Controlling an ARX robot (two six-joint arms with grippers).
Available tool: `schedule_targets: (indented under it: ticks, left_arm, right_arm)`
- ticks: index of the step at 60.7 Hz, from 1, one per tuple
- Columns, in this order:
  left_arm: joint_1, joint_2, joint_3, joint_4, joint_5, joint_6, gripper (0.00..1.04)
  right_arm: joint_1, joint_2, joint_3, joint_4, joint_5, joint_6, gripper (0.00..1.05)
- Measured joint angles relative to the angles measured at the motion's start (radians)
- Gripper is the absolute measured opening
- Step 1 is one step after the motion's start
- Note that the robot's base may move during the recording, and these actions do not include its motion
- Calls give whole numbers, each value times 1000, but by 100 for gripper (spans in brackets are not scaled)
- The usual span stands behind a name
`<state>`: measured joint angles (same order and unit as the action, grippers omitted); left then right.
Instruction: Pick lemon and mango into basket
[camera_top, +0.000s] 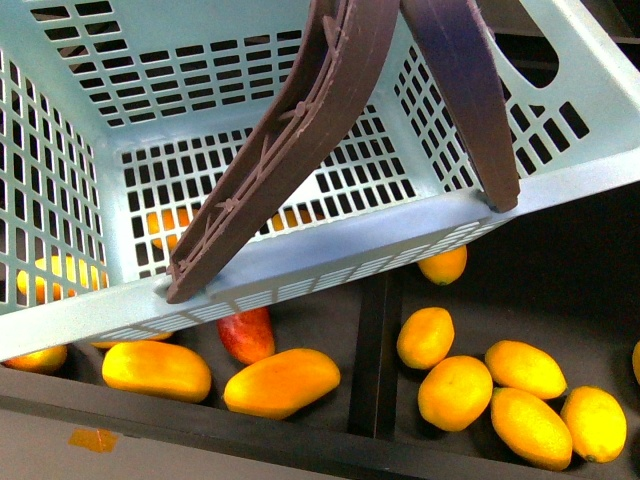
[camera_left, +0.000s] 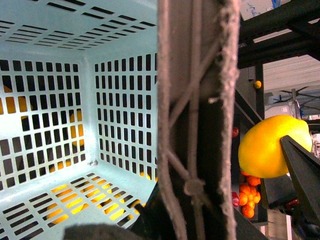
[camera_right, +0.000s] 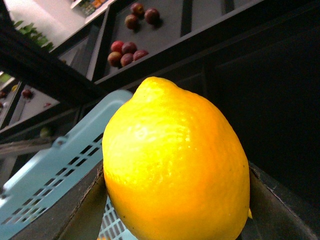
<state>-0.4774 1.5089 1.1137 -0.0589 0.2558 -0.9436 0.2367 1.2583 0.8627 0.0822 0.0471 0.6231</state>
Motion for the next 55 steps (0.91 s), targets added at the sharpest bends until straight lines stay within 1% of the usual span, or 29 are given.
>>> schedule_targets:
  ticks: [11, 21, 22, 24, 25, 29, 30, 33, 39, 42, 44, 45, 46, 47, 48, 49, 50, 51, 52, 55]
  left_arm:
    - [0, 0, 0, 0, -1, 0, 5]
    - [0, 0, 0, 0, 0, 0, 5]
    - [0, 0, 0, 0, 0, 0, 5]
    - [0, 0, 0, 0, -1, 0, 5]
    - [0, 0, 0, 0, -1, 0, 5]
    - [0, 0, 0, 0, -1, 0, 5]
    - [0, 0, 0, 0, 0, 0, 5]
    - [0, 0, 0, 0, 0, 0, 5]
    - [0, 0, -5, 0, 0, 6, 5]
    - [0, 0, -6, 0, -2, 0, 5]
    - [1, 0, -6, 0, -5, 1, 5]
    - [1, 0, -6, 0, -6, 3, 5]
    - [1, 0, -6, 0, -8, 5, 5]
    - [1, 0, -6, 0, -9, 5, 5]
    - [1, 0, -6, 0, -8, 5, 5]
    - [1, 0, -6, 0, -8, 5, 5]
    - [1, 0, -6, 0, -8, 4, 5]
    - [1, 0, -6, 0, -8, 4, 5]
    - [1, 0, -6, 0, -7, 3, 5]
    - [1, 0, -6, 0, -5, 3, 5]
  right_arm:
    - [145, 14, -14, 2, 35, 1, 71]
    - [223, 58, -26, 3, 47, 16, 71]
    - [227, 62, -28, 4, 47, 17, 73]
    - [230, 65, -29, 4, 47, 19, 77]
    - [235, 66, -33, 4, 47, 21, 82]
    - [238, 67, -40, 4, 48, 27, 95]
    - [238, 66, -40, 3, 49, 31, 97]
    - [235, 56, -43, -1, 55, 31, 96]
    - [215, 21, -59, -14, 77, 30, 96]
    - [192, -17, -76, -31, 102, 23, 96]
    - [169, -57, -95, -42, 140, 9, 96]
    - [162, -75, -116, -6, 176, -32, 94]
    - [150, -97, -150, 62, 216, -78, 91]
    - [128, -132, -208, 179, 243, -145, 86]
    - [111, -156, -246, 246, 244, -215, 82]
    - [103, -167, -264, 279, 244, -229, 80]
    - [88, -191, -300, 335, 244, -296, 77]
    - [80, -202, -317, 359, 243, -309, 75]
    - [66, -222, -348, 402, 242, -358, 72]
    - [42, -260, -401, 458, 232, -446, 65]
